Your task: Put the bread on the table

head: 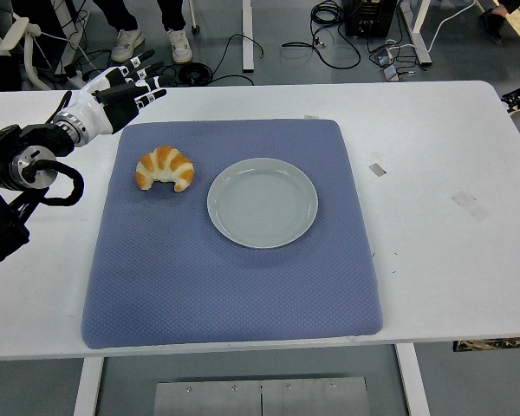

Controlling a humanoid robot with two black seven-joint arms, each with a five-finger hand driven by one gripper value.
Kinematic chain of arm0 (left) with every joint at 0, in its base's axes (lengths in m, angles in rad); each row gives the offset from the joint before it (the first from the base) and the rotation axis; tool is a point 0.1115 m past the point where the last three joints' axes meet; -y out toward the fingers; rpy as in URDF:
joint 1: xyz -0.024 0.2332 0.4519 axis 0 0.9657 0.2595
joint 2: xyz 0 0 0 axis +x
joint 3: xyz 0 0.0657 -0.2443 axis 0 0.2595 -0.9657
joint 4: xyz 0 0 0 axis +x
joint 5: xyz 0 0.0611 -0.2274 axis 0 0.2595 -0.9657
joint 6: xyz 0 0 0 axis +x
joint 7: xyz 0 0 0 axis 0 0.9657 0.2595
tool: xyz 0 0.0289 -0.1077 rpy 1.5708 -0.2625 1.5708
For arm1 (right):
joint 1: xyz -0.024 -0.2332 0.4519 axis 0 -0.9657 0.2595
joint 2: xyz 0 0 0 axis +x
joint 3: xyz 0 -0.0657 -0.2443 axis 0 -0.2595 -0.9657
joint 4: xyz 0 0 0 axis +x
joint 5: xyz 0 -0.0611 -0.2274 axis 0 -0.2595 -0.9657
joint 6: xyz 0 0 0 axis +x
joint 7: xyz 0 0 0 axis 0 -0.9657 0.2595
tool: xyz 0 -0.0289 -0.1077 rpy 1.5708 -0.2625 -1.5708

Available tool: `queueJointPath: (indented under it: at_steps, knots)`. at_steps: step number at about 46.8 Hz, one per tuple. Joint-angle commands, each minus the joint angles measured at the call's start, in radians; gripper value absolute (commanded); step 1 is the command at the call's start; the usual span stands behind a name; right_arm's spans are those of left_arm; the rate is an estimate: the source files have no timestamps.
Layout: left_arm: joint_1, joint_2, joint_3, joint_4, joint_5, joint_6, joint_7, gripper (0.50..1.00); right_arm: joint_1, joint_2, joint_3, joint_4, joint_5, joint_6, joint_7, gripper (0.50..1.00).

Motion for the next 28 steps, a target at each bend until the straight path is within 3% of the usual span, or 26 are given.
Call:
queueJointPath:
  at_steps: [1,28]
  knots:
    - [0.000,-0.002,0.000,0.008,-0.027,0.000,0.003,0.983,0.002,0.000,0.009,0.000,0.000,0.000,0.000,1.000]
    - [0.045,-0.010,-0.047,0.037,-0.105,-0.006,0.000,0.983,0.002,0.000,0.014,0.000,0.002,-0.002,0.000,1.000]
